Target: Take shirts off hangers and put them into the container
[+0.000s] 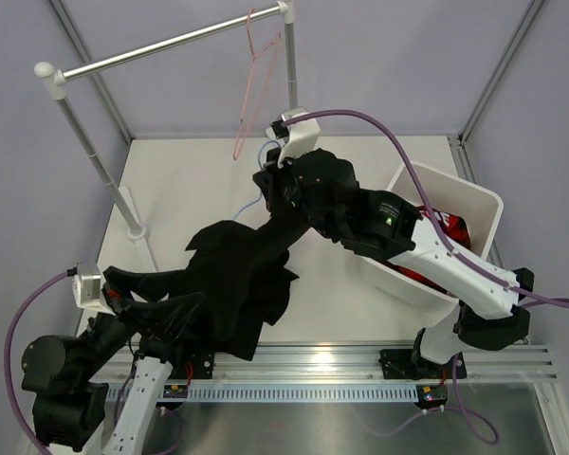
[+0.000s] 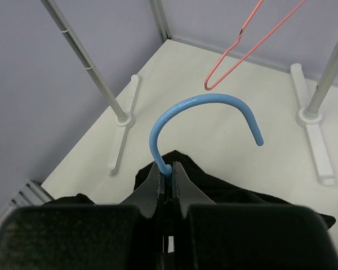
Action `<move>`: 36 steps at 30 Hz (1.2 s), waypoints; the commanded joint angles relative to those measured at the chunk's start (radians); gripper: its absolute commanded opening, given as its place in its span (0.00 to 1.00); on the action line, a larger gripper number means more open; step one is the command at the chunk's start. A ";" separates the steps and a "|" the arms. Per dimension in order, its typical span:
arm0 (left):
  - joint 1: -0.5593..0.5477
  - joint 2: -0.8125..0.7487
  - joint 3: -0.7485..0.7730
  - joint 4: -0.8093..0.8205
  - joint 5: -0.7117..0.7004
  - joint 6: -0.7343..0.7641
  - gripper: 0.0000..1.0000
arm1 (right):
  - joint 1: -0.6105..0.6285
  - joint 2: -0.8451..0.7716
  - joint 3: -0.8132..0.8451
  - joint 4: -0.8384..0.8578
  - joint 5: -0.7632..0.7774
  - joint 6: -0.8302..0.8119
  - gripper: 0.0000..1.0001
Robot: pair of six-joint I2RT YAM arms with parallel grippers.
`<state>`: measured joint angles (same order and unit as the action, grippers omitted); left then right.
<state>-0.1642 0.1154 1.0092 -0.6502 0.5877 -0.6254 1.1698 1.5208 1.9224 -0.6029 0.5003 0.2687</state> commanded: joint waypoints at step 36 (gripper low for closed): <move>0.002 -0.083 -0.095 -0.086 -0.258 0.052 0.00 | -0.039 -0.043 0.115 -0.122 0.857 -0.053 0.00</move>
<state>-0.1646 0.0765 0.8883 -0.7837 0.4023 -0.5507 1.1702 1.5471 2.0567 -0.7303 1.1053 0.1642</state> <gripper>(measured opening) 0.008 0.039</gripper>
